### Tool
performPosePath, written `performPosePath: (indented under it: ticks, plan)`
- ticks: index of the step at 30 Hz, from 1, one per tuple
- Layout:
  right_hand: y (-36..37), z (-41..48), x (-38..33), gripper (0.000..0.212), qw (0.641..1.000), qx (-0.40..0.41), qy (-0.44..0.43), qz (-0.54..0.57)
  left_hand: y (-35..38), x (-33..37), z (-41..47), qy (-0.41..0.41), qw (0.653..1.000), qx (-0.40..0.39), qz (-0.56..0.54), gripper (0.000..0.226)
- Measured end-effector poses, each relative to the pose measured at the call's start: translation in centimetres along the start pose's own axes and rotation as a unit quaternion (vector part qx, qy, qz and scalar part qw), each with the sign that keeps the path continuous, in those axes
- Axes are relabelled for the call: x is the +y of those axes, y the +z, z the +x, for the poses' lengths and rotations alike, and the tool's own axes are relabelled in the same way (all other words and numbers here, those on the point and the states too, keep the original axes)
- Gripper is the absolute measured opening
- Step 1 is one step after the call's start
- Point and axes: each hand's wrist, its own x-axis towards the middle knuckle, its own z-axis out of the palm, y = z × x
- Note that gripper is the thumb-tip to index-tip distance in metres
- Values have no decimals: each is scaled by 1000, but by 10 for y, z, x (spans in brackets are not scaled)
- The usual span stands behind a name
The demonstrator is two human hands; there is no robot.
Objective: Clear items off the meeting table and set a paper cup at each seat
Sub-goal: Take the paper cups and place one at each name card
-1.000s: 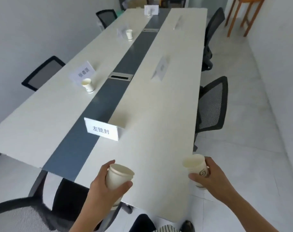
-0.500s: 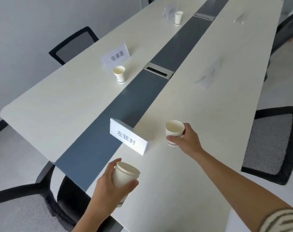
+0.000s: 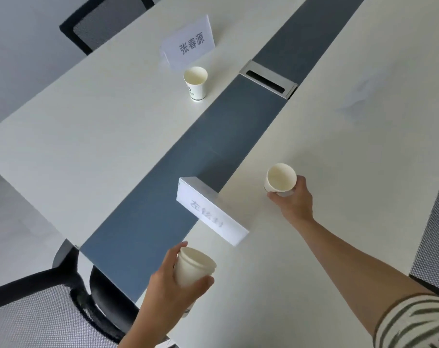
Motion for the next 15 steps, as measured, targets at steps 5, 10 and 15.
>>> performPosePath:
  ticks: [5,10,15]
  plan:
    - [-27,-14,8,73,999,-37,18,-13,16,31,-1,43,998,-28,22,69]
    - [-85,-73,21,34,997,-69,32,29,41,67,-24,109,990,-73,59,76]
    - [-161,-171,49,12,988,-86,39,123,87,86,-71,181,969,-115,125,86]
